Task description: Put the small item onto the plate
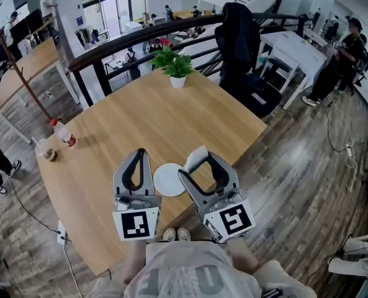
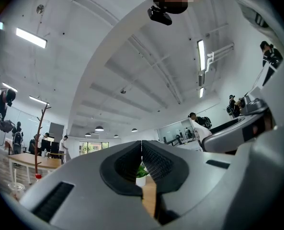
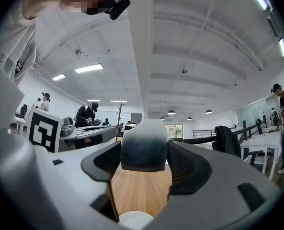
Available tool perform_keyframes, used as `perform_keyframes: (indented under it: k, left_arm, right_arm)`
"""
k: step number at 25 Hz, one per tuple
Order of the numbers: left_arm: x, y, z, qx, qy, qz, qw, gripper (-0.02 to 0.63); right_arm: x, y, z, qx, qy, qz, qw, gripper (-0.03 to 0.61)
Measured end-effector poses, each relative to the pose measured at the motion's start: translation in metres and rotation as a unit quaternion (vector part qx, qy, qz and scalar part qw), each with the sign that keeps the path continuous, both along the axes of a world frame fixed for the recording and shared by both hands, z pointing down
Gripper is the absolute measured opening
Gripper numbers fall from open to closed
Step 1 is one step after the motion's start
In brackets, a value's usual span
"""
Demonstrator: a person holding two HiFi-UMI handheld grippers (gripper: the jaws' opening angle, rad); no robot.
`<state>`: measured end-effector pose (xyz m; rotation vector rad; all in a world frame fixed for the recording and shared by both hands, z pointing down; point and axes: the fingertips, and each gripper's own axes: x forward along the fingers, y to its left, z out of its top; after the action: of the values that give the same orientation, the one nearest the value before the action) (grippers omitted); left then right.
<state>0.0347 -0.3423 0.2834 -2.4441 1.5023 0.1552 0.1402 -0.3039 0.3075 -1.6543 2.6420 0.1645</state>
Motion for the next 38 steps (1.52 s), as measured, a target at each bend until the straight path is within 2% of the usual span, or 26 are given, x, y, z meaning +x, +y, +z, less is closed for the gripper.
perform_keyframes:
  k: [6,9,12,18,23,27,38]
  left_arm:
    - [-0.015,-0.004,0.021,-0.014,-0.005,-0.013,0.9998,0.009]
    - [-0.017,-0.007,0.032,-0.041,-0.022,-0.011,0.9988,0.009]
    - [-0.019,-0.011,0.041,-0.050,-0.020,-0.008,0.9985,0.009]
    - [-0.023,-0.003,0.078,-0.084,-0.014,-0.003,0.9963,0.009]
    - [-0.026,0.002,0.097,-0.106,-0.008,-0.004,0.9943,0.009]
    - [-0.038,0.003,0.104,-0.116,0.003,-0.020,0.9931,0.009]
    - [-0.051,0.005,0.105,-0.114,0.008,-0.037,0.9928,0.009]
  right_arm:
    - [-0.005,-0.024,0.004,-0.040,-0.035,-0.016,0.998,0.311]
    - [-0.007,-0.044,0.013,-0.058,0.000,-0.012,0.998,0.310]
    - [-0.012,-0.062,0.033,-0.083,0.050,-0.007,0.995,0.310]
    - [-0.029,-0.084,0.102,-0.171,0.070,-0.021,0.983,0.310]
    - [-0.044,-0.093,0.169,-0.249,0.126,-0.044,0.959,0.310]
    - [-0.048,-0.097,0.210,-0.308,0.141,-0.051,0.939,0.310]
    - [-0.040,-0.095,0.309,-0.429,0.222,-0.042,0.875,0.310]
